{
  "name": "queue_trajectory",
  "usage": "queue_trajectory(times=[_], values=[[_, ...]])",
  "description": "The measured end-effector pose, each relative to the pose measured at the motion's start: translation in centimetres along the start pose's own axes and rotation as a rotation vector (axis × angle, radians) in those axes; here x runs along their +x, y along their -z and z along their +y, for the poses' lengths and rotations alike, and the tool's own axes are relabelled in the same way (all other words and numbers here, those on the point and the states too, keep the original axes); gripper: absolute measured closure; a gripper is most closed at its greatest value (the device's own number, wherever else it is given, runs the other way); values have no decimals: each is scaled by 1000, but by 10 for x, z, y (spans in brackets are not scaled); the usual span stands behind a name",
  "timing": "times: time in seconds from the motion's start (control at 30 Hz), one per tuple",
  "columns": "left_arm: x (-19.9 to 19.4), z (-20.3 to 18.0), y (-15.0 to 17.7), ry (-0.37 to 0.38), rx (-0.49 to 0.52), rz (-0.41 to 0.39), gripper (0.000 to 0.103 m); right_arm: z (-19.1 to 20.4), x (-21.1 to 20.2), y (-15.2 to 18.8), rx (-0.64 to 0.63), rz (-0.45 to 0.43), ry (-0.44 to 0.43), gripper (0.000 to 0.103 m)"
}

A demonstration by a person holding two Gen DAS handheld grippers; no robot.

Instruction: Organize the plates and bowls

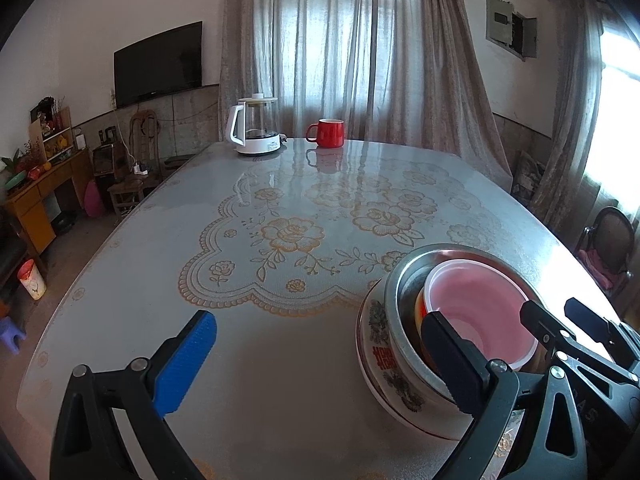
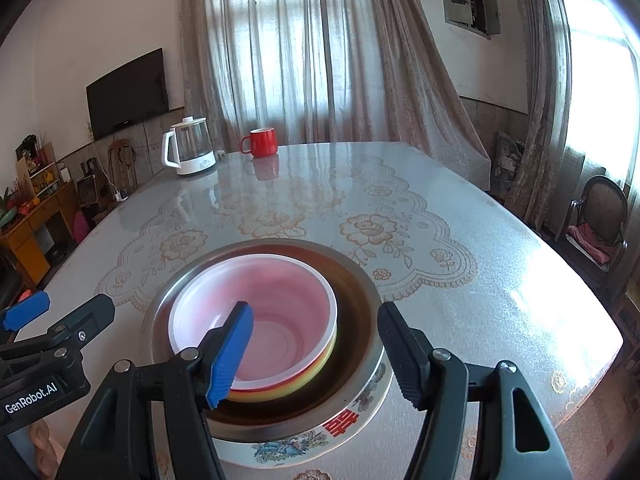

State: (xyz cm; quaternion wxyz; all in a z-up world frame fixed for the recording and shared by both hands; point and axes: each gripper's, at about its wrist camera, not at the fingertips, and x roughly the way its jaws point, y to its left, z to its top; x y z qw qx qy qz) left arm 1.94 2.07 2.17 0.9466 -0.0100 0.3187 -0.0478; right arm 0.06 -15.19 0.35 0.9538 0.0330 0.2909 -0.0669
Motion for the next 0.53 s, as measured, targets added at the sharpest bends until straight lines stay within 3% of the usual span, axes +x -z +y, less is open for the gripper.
queue_trajectory(times=[0.53], values=[[4, 0, 1, -8, 14, 3, 0, -4, 7, -2, -1, 8, 0, 38]])
